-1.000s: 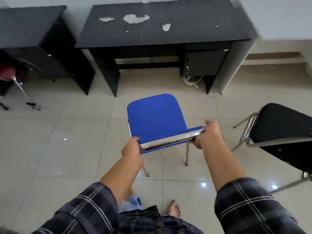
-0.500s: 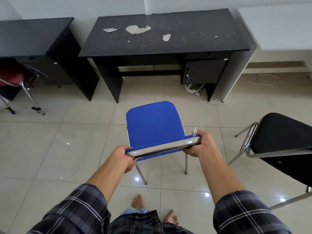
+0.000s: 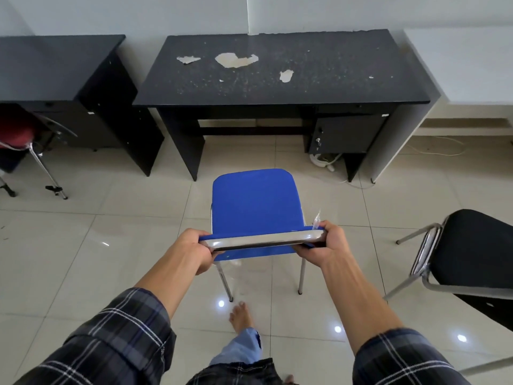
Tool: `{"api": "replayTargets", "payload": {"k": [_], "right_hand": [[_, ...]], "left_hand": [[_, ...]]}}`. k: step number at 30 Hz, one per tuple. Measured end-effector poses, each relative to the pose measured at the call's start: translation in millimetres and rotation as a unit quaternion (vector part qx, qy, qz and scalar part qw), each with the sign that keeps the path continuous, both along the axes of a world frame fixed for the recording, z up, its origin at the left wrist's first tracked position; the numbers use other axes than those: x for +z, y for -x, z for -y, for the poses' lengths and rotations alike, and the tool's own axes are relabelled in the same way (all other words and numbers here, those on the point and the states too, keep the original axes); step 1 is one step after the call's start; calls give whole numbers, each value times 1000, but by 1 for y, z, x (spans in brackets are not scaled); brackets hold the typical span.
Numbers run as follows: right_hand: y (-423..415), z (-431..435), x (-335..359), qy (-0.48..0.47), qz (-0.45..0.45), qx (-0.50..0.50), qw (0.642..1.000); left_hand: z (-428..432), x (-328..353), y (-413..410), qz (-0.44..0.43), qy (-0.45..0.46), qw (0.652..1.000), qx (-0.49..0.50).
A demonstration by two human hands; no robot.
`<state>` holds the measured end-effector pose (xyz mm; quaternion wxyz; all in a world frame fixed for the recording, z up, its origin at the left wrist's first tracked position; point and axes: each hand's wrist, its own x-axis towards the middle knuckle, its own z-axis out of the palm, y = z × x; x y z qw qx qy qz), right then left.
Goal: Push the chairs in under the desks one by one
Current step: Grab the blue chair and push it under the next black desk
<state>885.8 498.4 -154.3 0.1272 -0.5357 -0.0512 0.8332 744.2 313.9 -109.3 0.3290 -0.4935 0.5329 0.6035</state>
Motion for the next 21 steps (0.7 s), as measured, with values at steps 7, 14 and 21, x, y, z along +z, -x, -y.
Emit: {"api": "replayTargets", "payload": {"k": [7,14,21], "right_hand": [[80,-14,-1,-4,1,-31,999],[153,-40,-1,-8,1,-29,1000],[227,-96,-7,-11,-16,-12,1000]], "left_hand": [[-20,2,91,-2,5,1000,-27],[-49,10,163,-11,-4,999,-33],[-100,8,236,-11,3,1000,-22]]}}
